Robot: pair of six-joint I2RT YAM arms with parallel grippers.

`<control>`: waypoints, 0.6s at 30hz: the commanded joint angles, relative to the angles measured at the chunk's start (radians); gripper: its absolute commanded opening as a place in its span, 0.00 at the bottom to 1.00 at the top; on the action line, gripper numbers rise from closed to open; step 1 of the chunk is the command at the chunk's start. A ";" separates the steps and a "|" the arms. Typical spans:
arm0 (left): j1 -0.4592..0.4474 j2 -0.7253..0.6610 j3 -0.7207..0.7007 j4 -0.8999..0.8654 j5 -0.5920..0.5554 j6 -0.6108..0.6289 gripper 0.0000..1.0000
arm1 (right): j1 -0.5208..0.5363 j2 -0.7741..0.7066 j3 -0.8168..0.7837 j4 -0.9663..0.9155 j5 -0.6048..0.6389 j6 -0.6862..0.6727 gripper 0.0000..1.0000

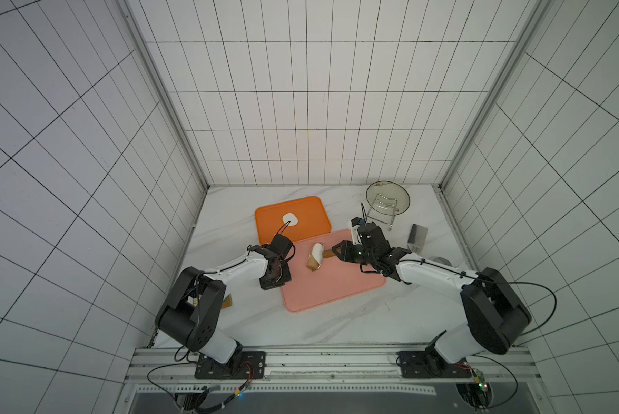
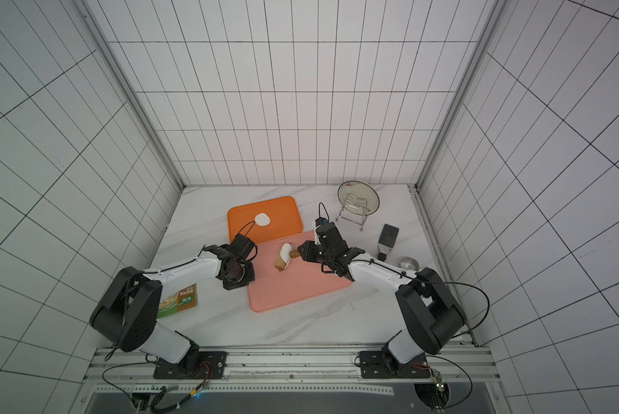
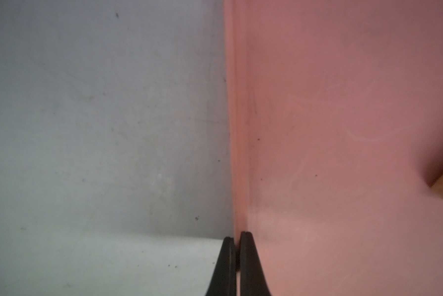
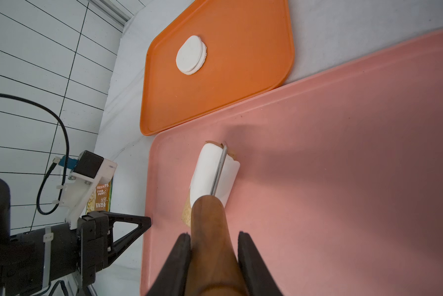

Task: Roll out the dumpling wrappers from the dough
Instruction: Flatten out the dough on the work surface.

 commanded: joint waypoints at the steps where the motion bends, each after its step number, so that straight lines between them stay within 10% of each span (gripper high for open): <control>1: 0.015 0.005 0.007 -0.010 -0.067 0.018 0.00 | -0.028 0.040 -0.127 -0.399 0.123 -0.062 0.00; 9: 0.015 -0.024 0.069 -0.046 -0.039 0.025 0.01 | -0.028 -0.011 -0.109 -0.429 0.113 -0.084 0.00; 18: 0.015 -0.055 0.175 -0.098 -0.019 0.031 0.30 | -0.027 -0.008 -0.108 -0.416 0.106 -0.091 0.00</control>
